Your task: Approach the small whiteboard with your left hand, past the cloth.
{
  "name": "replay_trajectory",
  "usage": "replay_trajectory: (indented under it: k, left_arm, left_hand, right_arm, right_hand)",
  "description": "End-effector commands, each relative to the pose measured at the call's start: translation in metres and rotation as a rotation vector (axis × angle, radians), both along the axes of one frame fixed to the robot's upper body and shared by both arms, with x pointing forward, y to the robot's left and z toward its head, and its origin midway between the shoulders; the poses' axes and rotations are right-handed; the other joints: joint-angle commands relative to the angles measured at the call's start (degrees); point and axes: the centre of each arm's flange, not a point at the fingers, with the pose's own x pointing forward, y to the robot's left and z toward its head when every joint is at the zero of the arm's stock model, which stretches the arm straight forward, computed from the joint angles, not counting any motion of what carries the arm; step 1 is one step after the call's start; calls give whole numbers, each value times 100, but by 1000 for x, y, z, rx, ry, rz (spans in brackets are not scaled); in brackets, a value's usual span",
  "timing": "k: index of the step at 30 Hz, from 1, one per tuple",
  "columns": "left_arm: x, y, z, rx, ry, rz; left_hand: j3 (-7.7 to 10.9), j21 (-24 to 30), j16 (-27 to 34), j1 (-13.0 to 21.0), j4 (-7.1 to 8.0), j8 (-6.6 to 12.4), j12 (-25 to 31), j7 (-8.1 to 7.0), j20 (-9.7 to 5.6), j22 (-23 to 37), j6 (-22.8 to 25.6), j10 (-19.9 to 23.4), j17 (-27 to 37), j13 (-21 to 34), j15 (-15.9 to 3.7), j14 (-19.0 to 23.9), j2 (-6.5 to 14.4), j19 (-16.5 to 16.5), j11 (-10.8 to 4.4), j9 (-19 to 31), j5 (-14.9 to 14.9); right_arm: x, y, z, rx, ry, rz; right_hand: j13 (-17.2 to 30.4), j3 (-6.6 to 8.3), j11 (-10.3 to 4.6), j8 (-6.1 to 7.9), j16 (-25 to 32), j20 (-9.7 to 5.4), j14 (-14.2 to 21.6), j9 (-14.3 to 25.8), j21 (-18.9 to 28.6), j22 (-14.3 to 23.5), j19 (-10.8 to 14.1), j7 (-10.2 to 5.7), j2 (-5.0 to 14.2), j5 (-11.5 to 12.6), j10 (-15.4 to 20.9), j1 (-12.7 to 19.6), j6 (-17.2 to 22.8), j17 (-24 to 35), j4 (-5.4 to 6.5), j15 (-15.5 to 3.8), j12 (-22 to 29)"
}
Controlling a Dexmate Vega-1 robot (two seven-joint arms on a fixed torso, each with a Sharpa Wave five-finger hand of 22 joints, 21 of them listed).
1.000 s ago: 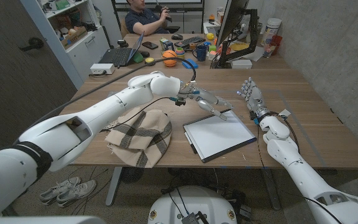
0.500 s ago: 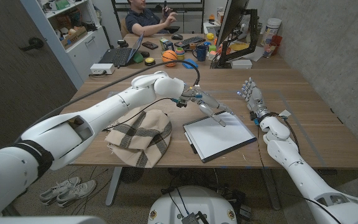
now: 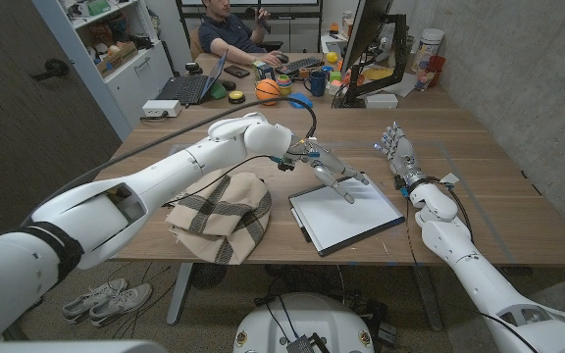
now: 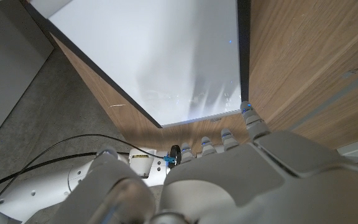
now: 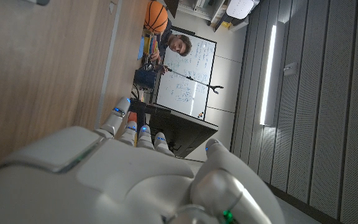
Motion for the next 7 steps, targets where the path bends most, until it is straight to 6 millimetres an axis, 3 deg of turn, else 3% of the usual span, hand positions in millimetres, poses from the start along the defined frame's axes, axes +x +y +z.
replay_trajectory:
  k: [1,7]
  left_arm:
    - [0,2,-1,0,-1,10]
    - [1,2,-1,-1,3,11]
  left_hand:
    - [8,18,41,84,-25,-2,35,-26,21,3,-238,-312,24,5,-61,-3,8,31,-28,31,35]
    - [8,20,43,117,-41,4,37,-26,21,3,-240,-305,23,6,-85,3,22,44,-33,34,44]
  right_arm:
    - [-1,2,-1,-9,5,1]
    - [0,3,0,-12,6,3]
  right_hand:
    - [12,-28,-34,23,-32,25,-338,21,-33,22,-701,-9,-30,42,8,-25,38,26,13,23,17]
    - [12,-33,-31,23,-41,26,-343,21,-45,22,-697,-8,-29,43,8,-27,40,26,13,21,15]
